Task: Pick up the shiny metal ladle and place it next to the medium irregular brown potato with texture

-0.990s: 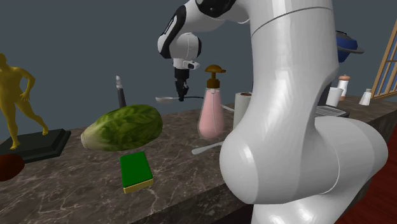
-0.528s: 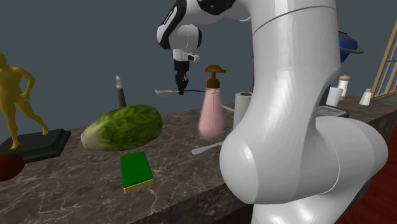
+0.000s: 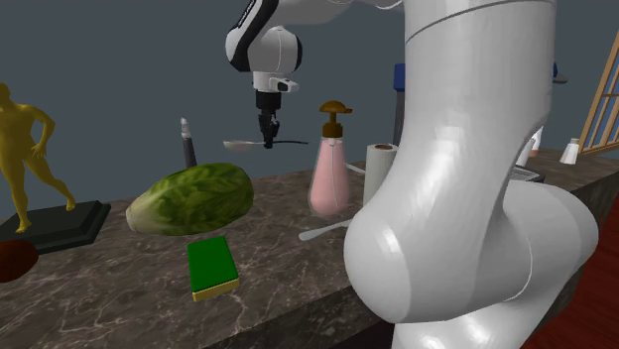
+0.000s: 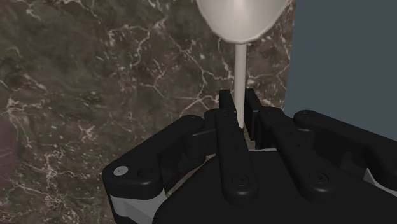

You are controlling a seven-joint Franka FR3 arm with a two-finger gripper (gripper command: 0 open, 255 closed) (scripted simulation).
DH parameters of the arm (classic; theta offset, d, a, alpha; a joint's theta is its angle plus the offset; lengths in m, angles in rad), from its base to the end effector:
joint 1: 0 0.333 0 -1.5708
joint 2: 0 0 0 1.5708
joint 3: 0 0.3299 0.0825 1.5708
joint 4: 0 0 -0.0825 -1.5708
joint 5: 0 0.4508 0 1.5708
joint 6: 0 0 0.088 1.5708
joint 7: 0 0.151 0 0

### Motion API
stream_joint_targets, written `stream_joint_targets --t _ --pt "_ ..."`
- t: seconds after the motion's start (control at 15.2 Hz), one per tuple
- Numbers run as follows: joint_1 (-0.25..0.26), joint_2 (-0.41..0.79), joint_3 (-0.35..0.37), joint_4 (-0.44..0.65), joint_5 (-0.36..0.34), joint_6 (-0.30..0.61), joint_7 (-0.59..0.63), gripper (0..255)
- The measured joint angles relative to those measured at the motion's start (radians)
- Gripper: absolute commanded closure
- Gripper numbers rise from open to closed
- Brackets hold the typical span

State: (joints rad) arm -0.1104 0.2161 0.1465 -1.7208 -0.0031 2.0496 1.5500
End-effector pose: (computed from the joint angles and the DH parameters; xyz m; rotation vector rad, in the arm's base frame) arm 0.7057 0.0203 0.4146 -2.2047 2.0908 -0.0921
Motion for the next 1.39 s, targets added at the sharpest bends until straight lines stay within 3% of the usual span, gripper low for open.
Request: stream_joint_targets --t 0.66,1.39 --pt "0.106 -0.177 0.085 -0.224 -0.001 0.051 0.195 255" --pt "0.227 -0.265 0.209 -0.322 -0.006 0.066 0.444 255"
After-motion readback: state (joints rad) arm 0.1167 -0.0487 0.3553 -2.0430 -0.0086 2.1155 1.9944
